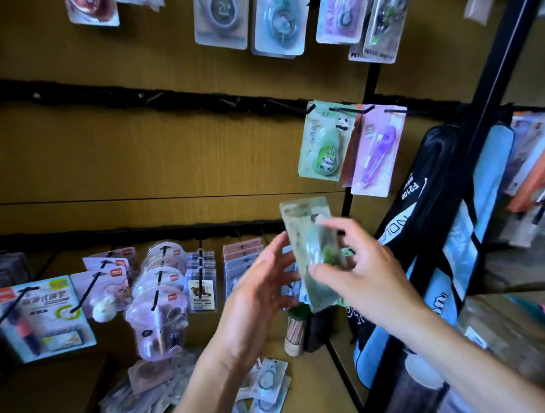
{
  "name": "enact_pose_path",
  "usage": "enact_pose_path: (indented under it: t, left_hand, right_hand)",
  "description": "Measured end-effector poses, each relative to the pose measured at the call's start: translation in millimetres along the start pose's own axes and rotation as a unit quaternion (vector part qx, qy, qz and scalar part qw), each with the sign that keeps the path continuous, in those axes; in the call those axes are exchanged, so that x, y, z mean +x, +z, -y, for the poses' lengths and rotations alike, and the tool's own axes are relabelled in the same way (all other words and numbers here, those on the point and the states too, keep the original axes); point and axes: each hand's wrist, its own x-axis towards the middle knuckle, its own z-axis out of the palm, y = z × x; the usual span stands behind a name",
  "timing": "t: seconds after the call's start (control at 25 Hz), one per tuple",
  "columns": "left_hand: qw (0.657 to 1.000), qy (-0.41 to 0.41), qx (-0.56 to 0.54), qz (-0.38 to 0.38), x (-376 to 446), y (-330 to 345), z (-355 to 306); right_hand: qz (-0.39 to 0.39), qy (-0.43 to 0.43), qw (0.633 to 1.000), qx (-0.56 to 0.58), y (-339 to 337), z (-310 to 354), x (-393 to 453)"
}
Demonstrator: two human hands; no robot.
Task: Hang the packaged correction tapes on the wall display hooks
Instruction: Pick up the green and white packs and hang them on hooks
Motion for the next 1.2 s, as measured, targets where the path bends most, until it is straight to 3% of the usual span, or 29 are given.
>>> enact_pose_path:
  t: [0.16,0.28,0.68,1.2]
  left_hand:
    - [0.999,0.012,-0.014,-0.031,3,-10,3]
    - [0.999,0.003,-0.001,-0.033,0,-7,2]
    - [0.997,-0.036,0.035,-0.055,-5,-8,2]
    - [0.997,-0.023,0.019,-0.070,-8,-21,-6]
  right_hand:
    - [-0.176,-0.005,0.984,0.024,-42,8,29]
    - [-0.232,-0.002,0.972,-0.023,-63,18,52]
    - [-0.208,0.008,0.974,-0.091,-59,21,77]
    - [-0.173,0.069,0.975,-0.118,-22,21,152]
